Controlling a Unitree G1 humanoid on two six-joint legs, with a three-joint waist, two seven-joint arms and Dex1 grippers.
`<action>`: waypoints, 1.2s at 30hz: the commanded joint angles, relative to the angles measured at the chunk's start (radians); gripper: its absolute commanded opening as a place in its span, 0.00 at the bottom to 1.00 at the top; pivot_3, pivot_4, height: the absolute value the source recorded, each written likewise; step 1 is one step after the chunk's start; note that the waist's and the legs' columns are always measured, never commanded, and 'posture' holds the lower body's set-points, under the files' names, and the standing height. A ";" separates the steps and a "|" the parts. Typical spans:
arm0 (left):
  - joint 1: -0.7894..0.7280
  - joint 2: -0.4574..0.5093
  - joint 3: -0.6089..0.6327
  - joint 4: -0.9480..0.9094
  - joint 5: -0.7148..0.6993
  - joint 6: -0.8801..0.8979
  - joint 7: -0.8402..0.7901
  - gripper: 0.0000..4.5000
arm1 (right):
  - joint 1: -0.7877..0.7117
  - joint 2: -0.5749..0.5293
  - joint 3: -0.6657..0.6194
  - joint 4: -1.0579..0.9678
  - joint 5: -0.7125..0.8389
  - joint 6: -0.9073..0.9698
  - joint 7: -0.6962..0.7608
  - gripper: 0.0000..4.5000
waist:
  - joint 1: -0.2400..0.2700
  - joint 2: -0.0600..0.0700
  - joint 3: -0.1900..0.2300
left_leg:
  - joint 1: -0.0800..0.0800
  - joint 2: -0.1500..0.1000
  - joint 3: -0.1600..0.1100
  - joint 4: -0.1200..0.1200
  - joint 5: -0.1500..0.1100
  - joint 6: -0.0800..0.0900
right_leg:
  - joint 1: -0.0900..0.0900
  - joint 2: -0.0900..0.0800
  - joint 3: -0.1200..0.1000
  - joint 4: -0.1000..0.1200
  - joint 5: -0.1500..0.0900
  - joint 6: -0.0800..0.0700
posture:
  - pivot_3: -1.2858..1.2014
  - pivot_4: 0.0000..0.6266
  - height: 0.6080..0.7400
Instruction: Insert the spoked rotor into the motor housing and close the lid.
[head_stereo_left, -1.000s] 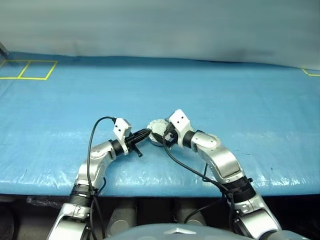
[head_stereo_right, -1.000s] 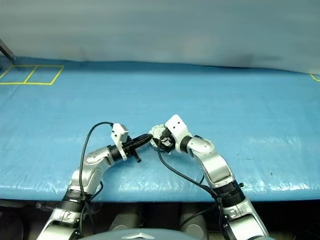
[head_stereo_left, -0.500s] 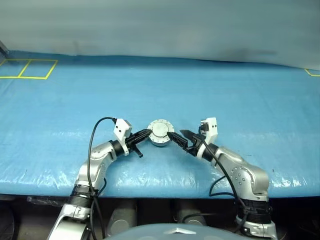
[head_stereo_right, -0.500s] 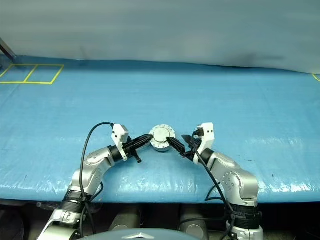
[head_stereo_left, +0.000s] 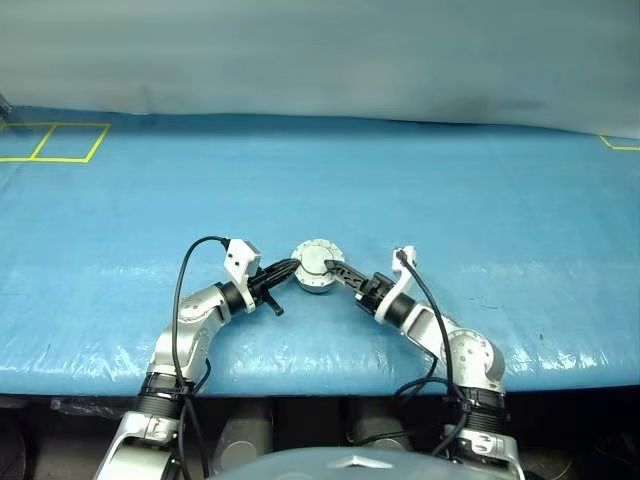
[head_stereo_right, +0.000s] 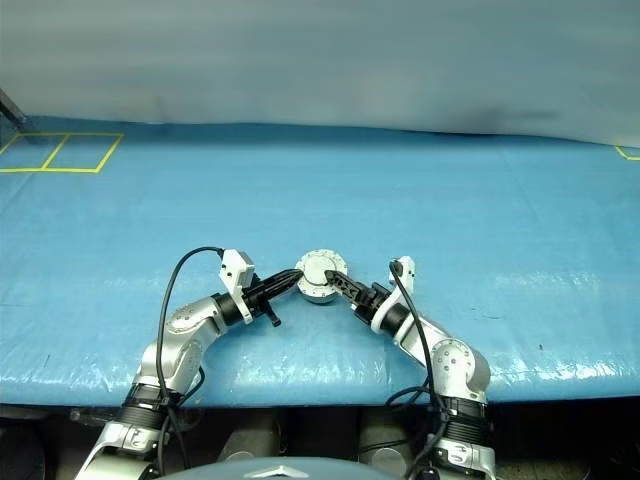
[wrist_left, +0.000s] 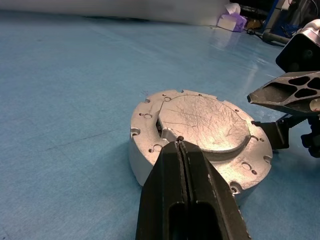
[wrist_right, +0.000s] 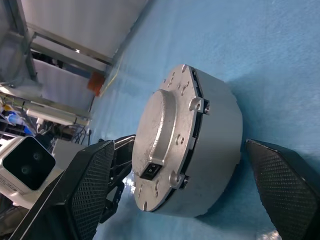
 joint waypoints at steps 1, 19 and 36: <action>0.016 0.001 -0.017 0.001 0.027 0.010 0.015 0.00 | -0.012 0.025 -0.014 0.049 0.036 0.012 -0.028 0.85 | 0.000 0.000 0.000 | 0.000 0.000 0.000 0.000 0.000 0.000 | 0.000 0.000 0.000 0.000 0.000 0.000 | 0.52 0.24 1.00; 0.027 0.004 -0.031 -0.002 0.031 0.009 0.013 0.00 | 0.011 0.041 -0.025 0.067 0.148 0.022 -0.047 0.57 | -0.007 0.002 0.000 | -0.002 0.000 0.000 -0.001 0.000 0.000 | 0.001 0.000 0.000 0.000 0.000 0.000 | 0.52 0.24 1.00; 0.030 0.009 -0.036 -0.004 0.040 0.008 0.017 0.00 | 0.023 0.041 -0.030 0.083 0.162 -0.030 -0.048 0.91 | -0.009 0.002 -0.001 | -0.001 0.000 0.000 -0.001 0.000 0.000 | 0.000 0.000 0.000 0.000 0.000 0.000 | 0.52 0.24 1.00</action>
